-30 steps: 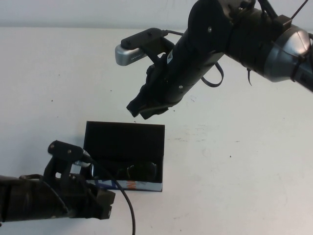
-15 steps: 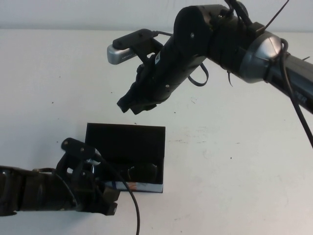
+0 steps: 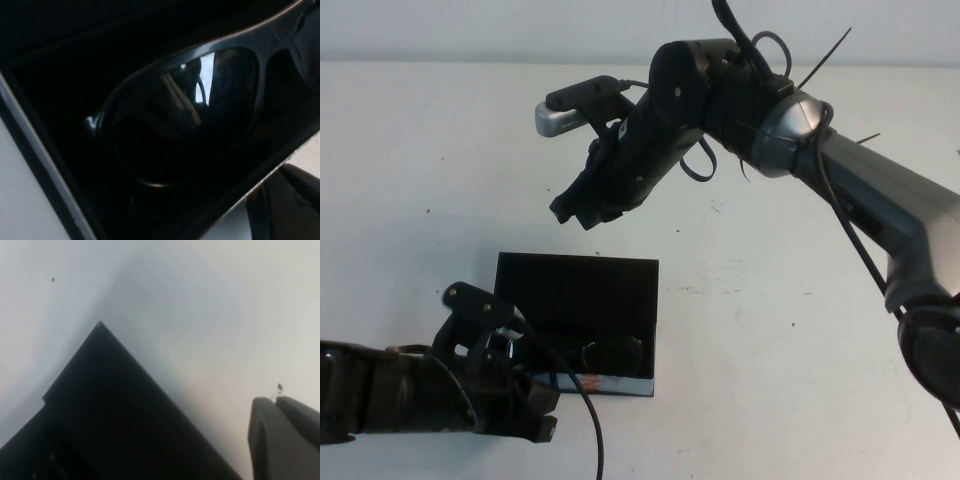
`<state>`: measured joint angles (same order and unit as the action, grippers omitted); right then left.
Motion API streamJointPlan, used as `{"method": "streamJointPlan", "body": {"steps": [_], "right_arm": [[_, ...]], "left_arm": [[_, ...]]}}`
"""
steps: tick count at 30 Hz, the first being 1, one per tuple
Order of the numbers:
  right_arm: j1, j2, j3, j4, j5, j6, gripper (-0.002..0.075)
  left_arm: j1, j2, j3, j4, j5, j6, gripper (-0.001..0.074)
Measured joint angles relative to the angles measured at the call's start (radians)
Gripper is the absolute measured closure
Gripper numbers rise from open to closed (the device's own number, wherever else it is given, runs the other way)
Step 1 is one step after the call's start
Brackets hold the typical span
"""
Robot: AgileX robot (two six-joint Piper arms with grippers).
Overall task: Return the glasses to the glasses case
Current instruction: Close the glasses case
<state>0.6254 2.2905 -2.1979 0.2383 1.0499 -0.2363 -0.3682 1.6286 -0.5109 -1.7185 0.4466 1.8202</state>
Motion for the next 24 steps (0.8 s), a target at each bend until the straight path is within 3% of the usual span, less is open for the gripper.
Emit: {"method": "streamJointPlan", "body": {"steps": [24], "right_arm": [[-0.018,0.11,-0.075,0.043,0.09,0.004,0.0737]], "left_arm": [[0.0,0.0,0.0,0.0,-0.001,0.002,0.0735]]}}
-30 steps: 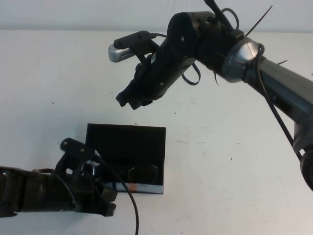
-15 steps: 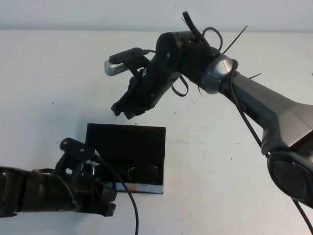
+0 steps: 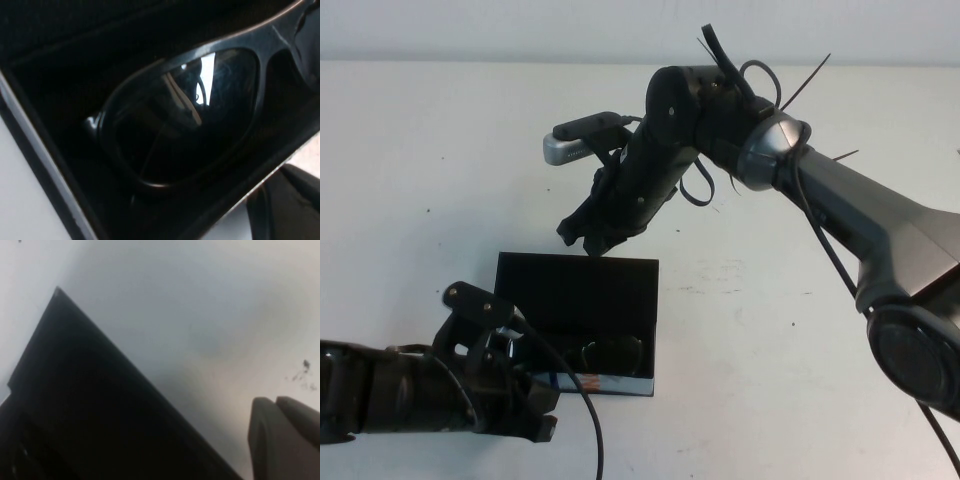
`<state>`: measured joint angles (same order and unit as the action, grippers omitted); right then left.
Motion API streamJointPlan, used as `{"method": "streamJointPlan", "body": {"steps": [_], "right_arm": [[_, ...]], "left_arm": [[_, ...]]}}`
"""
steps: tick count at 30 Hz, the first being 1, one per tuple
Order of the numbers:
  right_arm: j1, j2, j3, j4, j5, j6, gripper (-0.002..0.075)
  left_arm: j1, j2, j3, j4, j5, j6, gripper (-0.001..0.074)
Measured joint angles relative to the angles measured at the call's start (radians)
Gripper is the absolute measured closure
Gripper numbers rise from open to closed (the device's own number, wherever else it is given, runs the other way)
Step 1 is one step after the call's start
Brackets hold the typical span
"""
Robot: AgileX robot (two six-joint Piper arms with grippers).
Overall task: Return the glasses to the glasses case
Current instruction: Close the glasses case
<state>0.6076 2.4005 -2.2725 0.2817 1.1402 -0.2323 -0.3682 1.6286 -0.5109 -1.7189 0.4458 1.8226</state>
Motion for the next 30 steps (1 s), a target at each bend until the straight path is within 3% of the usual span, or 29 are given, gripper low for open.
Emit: {"method": "streamJointPlan", "body": {"steps": [23,30], "right_arm": [[0.0,0.0,-0.074,0.075,0.094,0.004,0.0739],[0.0,0.007,-0.076,0.034,0.01,0.048,0.0739]], "left_arm": [[0.0,0.0,0.0,0.0,0.0,0.0,0.0735],[0.0,0.0,0.0,0.0,0.0,0.0,0.0735]]}}
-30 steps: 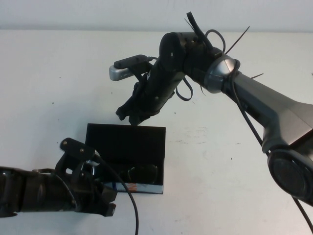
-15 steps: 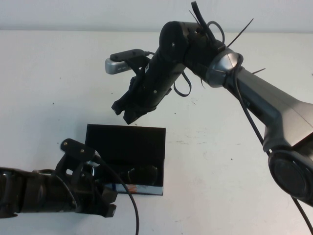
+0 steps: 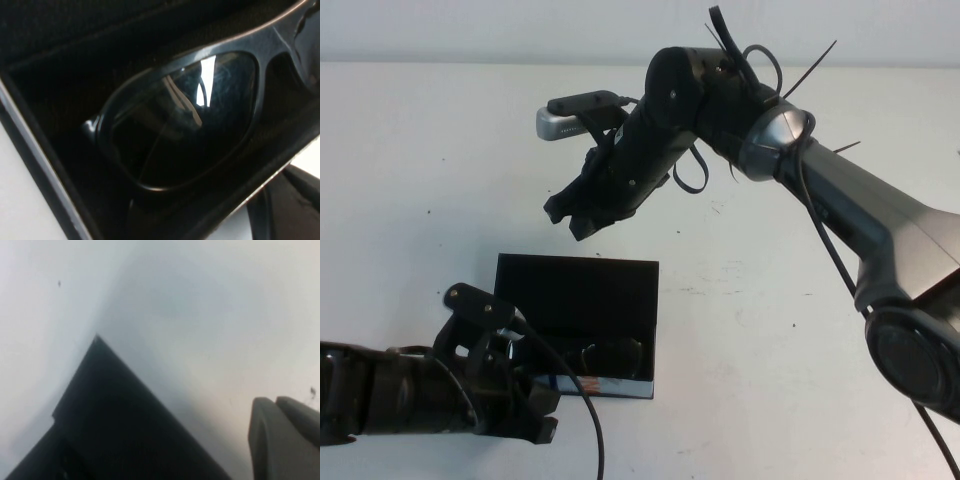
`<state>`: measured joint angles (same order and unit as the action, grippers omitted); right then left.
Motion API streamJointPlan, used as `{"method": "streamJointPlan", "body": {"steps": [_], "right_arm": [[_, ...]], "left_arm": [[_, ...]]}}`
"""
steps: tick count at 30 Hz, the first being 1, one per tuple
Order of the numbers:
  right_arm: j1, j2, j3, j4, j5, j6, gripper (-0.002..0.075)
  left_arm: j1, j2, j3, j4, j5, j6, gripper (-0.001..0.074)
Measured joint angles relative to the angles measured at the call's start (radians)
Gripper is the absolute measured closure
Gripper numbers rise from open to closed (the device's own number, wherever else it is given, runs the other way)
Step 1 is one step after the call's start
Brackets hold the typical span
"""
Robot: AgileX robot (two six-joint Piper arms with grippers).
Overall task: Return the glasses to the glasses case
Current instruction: Close the glasses case
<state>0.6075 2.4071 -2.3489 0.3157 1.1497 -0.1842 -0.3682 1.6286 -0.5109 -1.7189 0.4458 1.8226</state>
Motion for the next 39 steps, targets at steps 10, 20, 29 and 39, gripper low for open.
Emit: {"method": "streamJointPlan", "body": {"steps": [10,20,29,39], "right_arm": [[0.0,0.054,-0.004,0.008,0.049,0.026,0.0739],[-0.002,0.054,-0.006,0.027,0.058,0.016,0.0739],[0.002,0.017,-0.006,0.058,0.076,0.016,0.0739],[0.065,-0.008,0.048,0.062,0.078,0.03,0.0739]], "left_arm": [[0.0,0.0,0.0,0.0,0.0,0.002,0.0735],[0.0,0.0,0.0,0.0,0.0,0.002,0.0735],[0.0,0.0,0.0,0.0,-0.002,0.002,0.0735],[0.0,0.0,0.0,0.0,-0.007,0.002,0.0735]]}}
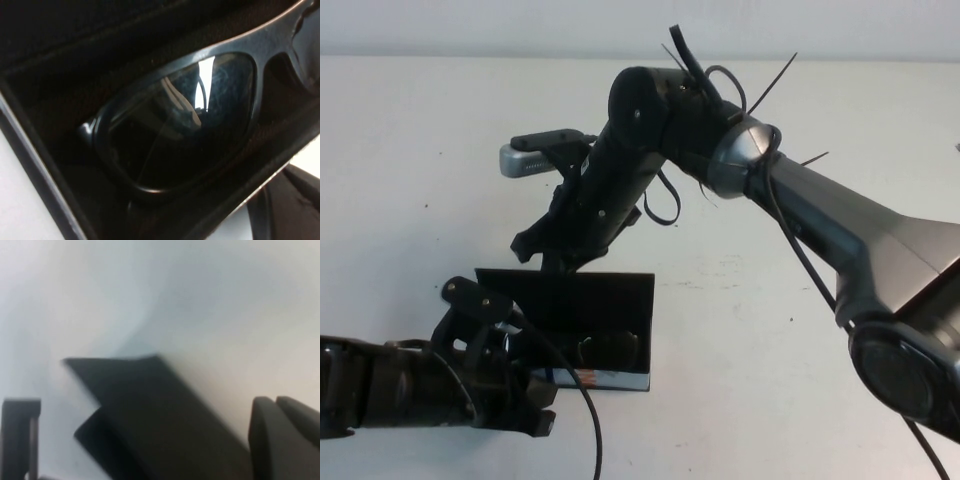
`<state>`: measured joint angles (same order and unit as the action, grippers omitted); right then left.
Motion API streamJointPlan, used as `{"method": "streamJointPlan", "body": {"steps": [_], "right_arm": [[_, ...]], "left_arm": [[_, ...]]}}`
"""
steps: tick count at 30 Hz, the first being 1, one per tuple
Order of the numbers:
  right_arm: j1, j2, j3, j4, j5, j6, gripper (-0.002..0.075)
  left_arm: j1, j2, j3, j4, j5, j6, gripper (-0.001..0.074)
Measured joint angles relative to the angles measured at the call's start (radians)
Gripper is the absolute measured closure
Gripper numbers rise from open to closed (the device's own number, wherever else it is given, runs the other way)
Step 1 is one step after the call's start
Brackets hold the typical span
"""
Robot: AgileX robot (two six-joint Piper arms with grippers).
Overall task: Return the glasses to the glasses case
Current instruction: Close the glasses case
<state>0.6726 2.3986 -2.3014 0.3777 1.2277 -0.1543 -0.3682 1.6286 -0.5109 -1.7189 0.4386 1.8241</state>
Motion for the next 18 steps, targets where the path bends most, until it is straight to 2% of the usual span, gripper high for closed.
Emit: {"method": "streamJointPlan", "body": {"steps": [18], "right_arm": [[0.071,-0.178,0.286,-0.019,0.002,0.03,0.0739]], "left_arm": [[0.0,0.0,0.0,-0.004,-0.007,-0.006,0.0735]]}}
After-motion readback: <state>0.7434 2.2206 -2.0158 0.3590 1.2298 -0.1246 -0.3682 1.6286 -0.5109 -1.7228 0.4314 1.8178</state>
